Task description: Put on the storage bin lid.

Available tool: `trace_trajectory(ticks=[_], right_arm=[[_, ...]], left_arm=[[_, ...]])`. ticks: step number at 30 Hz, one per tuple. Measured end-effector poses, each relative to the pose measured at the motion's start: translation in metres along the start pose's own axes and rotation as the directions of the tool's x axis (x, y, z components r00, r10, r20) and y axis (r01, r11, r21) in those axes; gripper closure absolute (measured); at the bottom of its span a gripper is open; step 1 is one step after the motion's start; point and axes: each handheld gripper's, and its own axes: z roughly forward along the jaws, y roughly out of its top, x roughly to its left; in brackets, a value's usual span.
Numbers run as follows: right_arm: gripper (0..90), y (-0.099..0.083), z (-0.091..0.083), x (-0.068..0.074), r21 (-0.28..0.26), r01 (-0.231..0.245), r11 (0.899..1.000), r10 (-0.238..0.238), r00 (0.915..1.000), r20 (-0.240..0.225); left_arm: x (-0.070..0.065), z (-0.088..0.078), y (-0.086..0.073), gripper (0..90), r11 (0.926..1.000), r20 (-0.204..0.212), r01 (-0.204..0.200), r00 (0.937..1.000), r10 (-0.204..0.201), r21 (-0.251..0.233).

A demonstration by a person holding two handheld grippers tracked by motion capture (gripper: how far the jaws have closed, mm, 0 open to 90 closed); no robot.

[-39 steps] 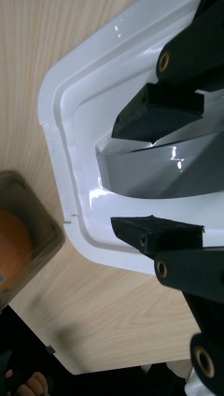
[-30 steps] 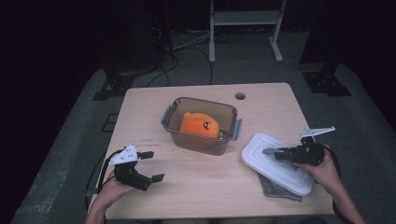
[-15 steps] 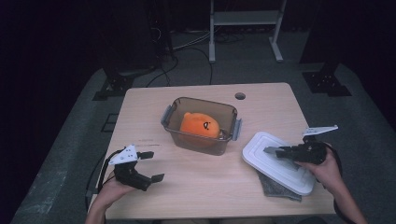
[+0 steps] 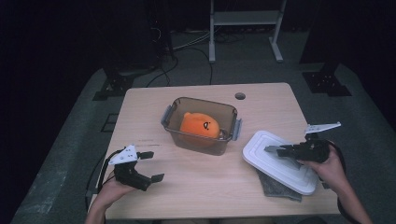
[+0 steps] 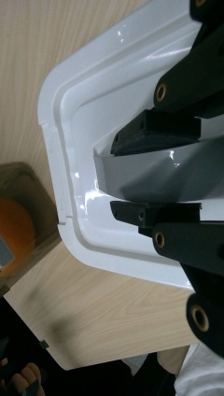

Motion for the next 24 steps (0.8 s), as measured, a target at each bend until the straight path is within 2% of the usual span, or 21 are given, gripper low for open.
trace_trajectory(ticks=[14,21,24], right_arm=[[65.8,0.025,-0.028,0.02,-0.027,0.049,0.998,-0.049,0.9988,-0.007],[65.9,0.037,-0.037,0.028,-0.03,0.068,0.997,-0.069,0.9976,-0.012],[65.8,0.047,-0.041,0.035,-0.031,0.087,0.996,-0.087,0.9961,-0.015]], left_arm=[[0.0,0.0,0.0,2.9,1.0,-0.001,0.002,1.0,-0.002,-0.001],[0.0,0.0,0.0,2.8,1.0,-0.001,0.001,1.0,-0.001,0.001],[0.0,0.0,0.0,2.9,1.0,-0.001,0.001,1.0,-0.001,0.001]])
